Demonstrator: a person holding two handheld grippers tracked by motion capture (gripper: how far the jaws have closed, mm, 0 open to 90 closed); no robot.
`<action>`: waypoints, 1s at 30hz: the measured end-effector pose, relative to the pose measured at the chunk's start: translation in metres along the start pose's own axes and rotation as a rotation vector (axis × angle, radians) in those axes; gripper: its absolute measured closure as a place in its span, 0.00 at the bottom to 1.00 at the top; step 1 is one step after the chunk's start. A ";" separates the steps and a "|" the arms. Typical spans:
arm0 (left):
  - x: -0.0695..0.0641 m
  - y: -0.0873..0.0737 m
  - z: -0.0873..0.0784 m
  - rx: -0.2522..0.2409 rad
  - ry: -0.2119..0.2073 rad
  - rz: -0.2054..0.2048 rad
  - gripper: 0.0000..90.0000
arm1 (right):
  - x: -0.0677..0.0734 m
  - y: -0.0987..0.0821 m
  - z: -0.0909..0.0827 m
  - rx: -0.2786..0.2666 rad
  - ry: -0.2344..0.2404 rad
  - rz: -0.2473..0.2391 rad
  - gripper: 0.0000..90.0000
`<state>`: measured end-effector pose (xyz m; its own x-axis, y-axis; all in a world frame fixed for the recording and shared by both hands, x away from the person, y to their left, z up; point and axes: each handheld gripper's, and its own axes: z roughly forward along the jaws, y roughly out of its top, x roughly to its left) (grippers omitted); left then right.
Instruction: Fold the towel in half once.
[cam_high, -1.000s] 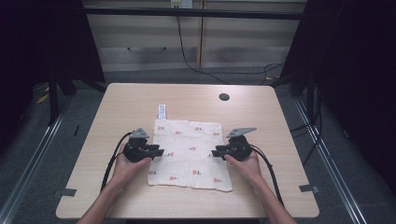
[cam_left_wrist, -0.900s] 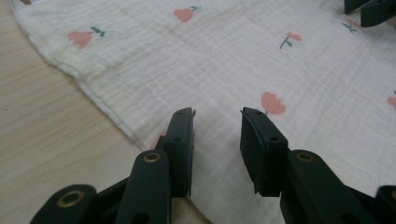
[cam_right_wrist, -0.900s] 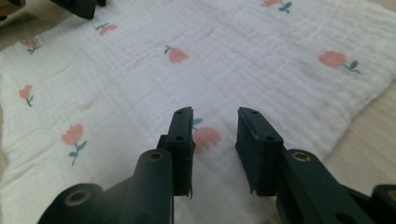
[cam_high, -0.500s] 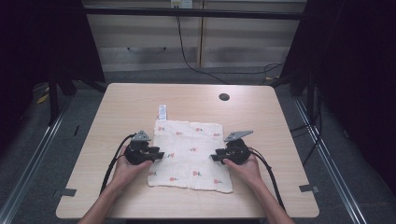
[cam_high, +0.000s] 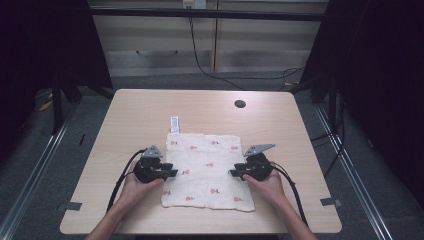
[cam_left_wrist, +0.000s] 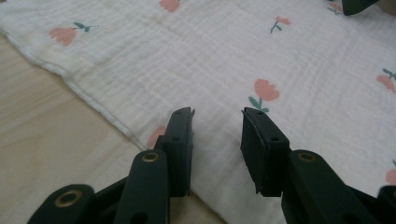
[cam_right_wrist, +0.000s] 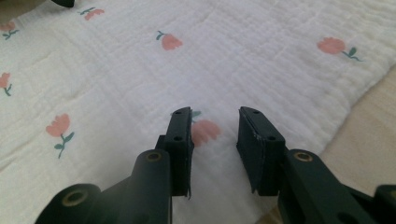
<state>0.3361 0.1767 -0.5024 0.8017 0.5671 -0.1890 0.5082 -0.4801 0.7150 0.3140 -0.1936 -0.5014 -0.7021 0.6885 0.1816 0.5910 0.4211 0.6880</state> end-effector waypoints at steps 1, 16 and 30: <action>-0.002 -0.001 -0.001 0.003 0.002 0.004 0.71 | 0.000 -0.001 0.000 -0.004 0.004 -0.003 0.73; -0.018 -0.014 -0.010 0.006 -0.026 0.008 0.74 | 0.011 -0.014 -0.012 0.003 0.047 0.006 0.73; -0.033 -0.017 -0.013 0.025 -0.045 0.026 0.74 | 0.027 -0.029 -0.025 0.027 0.052 -0.033 0.73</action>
<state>0.2970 0.1746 -0.5001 0.8280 0.5234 -0.2012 0.4941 -0.5114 0.7031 0.2681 -0.2020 -0.4984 -0.7407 0.6428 0.1956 0.5770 0.4595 0.6752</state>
